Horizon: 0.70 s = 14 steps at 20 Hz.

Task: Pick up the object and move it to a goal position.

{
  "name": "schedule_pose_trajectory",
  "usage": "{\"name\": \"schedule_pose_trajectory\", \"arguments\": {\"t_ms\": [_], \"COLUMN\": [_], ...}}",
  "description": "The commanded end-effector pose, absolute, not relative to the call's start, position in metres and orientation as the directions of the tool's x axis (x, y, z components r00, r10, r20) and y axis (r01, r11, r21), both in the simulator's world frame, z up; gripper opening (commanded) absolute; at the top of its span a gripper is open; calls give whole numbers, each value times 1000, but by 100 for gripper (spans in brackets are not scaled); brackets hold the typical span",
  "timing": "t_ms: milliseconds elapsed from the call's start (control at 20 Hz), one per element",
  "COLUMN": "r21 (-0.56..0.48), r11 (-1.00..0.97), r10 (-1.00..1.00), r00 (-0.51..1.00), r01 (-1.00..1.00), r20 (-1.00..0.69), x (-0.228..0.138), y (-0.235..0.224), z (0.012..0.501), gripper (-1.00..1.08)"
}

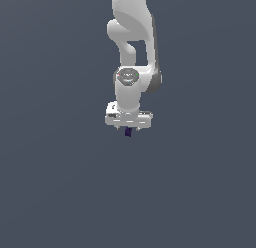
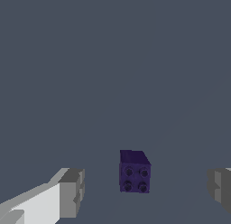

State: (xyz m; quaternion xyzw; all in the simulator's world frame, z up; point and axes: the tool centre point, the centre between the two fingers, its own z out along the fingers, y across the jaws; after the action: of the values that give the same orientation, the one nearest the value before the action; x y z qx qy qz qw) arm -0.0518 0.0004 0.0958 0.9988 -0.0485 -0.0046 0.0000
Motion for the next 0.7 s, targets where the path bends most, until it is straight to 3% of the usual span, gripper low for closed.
{"name": "schedule_pose_trajectory", "arguments": {"t_ms": [0, 650], "r21": [0, 0], "r11": [-993, -988], "r10": [-121, -158], "r00": [993, 988], "r01": [-121, -158], "r20": [-5, -1], "x": [-62, -80], "y": [1, 2], "z": [87, 71], "gripper": [100, 100]}}
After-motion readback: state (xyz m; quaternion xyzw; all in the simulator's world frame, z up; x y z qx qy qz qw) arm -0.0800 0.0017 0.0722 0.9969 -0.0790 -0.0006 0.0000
